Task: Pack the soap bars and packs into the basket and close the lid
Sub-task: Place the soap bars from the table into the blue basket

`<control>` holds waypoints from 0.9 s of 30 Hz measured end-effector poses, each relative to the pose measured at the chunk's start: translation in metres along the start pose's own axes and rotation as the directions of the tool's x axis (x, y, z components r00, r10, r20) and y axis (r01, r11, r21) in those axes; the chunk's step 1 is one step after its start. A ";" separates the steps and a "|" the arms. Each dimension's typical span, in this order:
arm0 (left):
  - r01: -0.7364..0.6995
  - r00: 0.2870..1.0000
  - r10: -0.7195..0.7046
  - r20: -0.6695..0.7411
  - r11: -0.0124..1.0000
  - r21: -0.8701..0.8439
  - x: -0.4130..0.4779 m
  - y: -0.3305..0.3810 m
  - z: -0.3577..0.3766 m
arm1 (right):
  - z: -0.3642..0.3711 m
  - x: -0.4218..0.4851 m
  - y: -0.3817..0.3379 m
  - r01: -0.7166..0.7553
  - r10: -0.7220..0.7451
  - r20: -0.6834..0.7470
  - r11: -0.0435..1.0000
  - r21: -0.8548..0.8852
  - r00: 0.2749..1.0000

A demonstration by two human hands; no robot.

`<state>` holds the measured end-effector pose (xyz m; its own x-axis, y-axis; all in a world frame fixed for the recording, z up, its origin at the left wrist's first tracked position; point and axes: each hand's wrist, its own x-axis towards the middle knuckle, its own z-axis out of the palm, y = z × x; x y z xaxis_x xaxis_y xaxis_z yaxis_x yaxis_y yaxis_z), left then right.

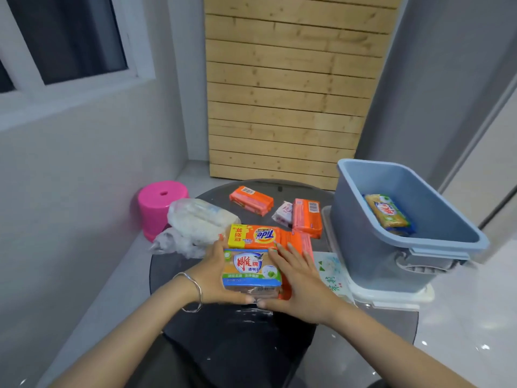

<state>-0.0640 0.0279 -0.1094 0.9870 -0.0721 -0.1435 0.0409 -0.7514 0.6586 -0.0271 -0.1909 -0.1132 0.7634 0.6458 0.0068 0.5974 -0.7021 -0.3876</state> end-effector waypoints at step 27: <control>-0.555 0.784 0.407 -0.469 0.799 -0.233 0.003 0.171 -0.096 | -0.226 -0.007 -0.026 0.120 -0.081 -0.237 0.981 0.152 0.968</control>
<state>-0.0387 -0.0377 0.0732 0.8629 -0.0550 0.5023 -0.4788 -0.4069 0.7779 0.0071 -0.2450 0.1053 0.7488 0.6112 0.2564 0.6399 -0.5658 -0.5199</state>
